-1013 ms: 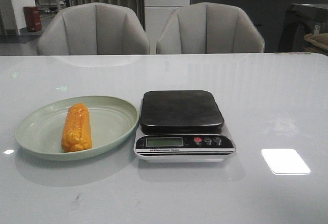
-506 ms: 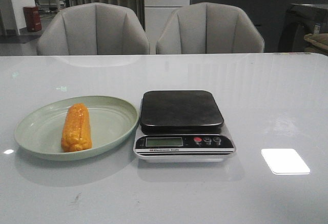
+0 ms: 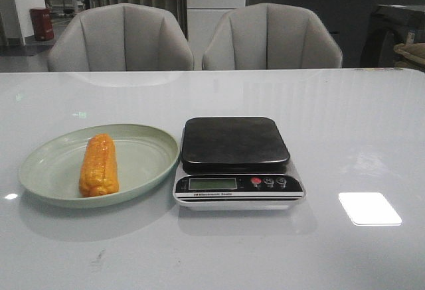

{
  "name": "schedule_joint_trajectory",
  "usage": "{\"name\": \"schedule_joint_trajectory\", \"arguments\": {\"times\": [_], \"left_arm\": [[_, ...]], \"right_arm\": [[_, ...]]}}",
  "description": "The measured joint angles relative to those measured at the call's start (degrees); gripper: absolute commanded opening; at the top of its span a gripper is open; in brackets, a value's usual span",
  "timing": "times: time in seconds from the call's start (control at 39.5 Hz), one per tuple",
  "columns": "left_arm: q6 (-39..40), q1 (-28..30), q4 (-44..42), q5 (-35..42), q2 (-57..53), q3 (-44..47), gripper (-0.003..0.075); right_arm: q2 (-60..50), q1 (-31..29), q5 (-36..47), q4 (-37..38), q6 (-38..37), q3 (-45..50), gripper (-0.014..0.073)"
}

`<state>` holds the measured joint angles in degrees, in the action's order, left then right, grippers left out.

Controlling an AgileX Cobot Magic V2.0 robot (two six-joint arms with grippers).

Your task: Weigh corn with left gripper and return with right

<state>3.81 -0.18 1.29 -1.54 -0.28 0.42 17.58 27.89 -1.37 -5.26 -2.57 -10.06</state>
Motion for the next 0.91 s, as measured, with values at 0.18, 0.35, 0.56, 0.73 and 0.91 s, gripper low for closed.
{"name": "schedule_joint_trajectory", "arguments": {"times": [0.18, 0.35, 0.56, 0.73, 0.91], "left_arm": [[0.00, 0.00, 0.00, 0.00, 0.00, 0.00, 0.0121], [0.00, 0.00, 0.00, 0.00, 0.00, 0.00, 0.0121], [0.00, 0.00, 0.00, 0.00, 0.00, 0.00, 0.0121], [0.00, 0.00, 0.00, 0.00, 0.00, 0.00, 0.0121], [0.00, 0.00, 0.00, 0.12, 0.00, 0.00, 0.0121]], "right_arm": [[0.00, 0.00, 0.00, 0.00, 0.00, 0.00, 0.0169], [-0.39, -0.40, 0.11, 0.80, 0.00, 1.70, 0.0169], [-4.83, -8.84, 0.11, 3.52, 0.02, 5.93, 0.0169], [-13.84, -18.79, 0.11, 3.64, 0.02, 10.34, 0.0169], [-18.07, -22.23, -0.94, 3.73, 0.02, 11.48, 0.0169]]}}
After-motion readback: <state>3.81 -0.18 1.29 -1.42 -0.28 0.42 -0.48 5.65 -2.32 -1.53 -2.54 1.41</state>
